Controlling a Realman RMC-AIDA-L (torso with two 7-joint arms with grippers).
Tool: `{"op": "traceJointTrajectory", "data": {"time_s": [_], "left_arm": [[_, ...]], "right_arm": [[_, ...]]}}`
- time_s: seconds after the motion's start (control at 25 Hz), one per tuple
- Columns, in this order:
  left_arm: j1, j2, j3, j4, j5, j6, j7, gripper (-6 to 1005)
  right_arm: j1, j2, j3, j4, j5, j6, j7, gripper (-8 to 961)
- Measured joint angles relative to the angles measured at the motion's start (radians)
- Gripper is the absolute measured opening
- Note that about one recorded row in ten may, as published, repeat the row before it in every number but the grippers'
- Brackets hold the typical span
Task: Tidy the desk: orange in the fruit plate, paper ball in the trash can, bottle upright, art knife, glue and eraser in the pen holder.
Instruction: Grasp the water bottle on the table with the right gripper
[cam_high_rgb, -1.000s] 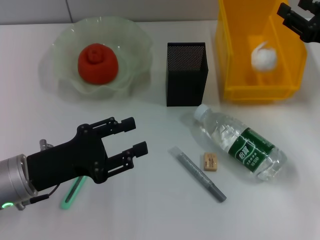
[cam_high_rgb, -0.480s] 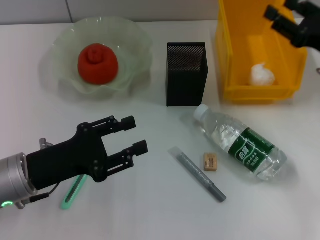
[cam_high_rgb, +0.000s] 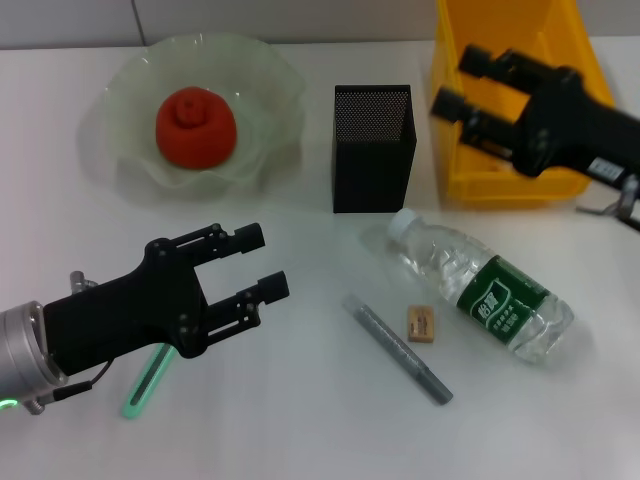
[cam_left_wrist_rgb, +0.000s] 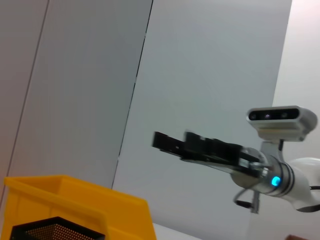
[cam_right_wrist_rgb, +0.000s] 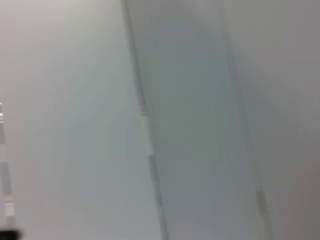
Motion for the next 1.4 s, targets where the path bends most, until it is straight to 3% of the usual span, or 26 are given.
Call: {"op": "traceJointTrajectory", "data": {"time_s": [0.16,0.36,0.92,1.12,1.32,1.36,1.4], "left_arm": [[0.002,0.000,-0.006,-0.003,0.000,0.001,0.005,606],[0.007,-0.001,-0.014,-0.003,0.000,-0.005,0.007,606],[0.015,-0.002,-0.014,-0.004,0.000,-0.009,0.009,606],[0.015,-0.002,-0.014,-0.003,0.000,-0.009,0.009,606],[0.015,-0.002,-0.014,-0.004,0.000,-0.010,0.009,606],[0.015,-0.002,-0.014,-0.004,0.000,-0.010,0.009,606],[0.015,-0.002,-0.014,-0.004,0.000,-0.010,0.009,606]], "right_arm": [[0.004,0.000,-0.127,0.004,-0.018,0.001,-0.010,640],[0.022,0.002,-0.192,0.021,-0.114,0.005,-0.010,661],[0.034,0.000,-0.187,0.029,-0.125,0.006,0.026,719],[-0.001,-0.014,-0.162,-0.178,-0.168,0.012,0.234,740],[-0.038,-0.001,-0.089,-0.526,-0.402,0.034,0.524,761],[-0.025,-0.004,-0.085,-0.637,-0.503,0.016,0.660,765],[-0.025,-0.004,-0.085,-0.637,-0.503,0.016,0.660,769]]}}
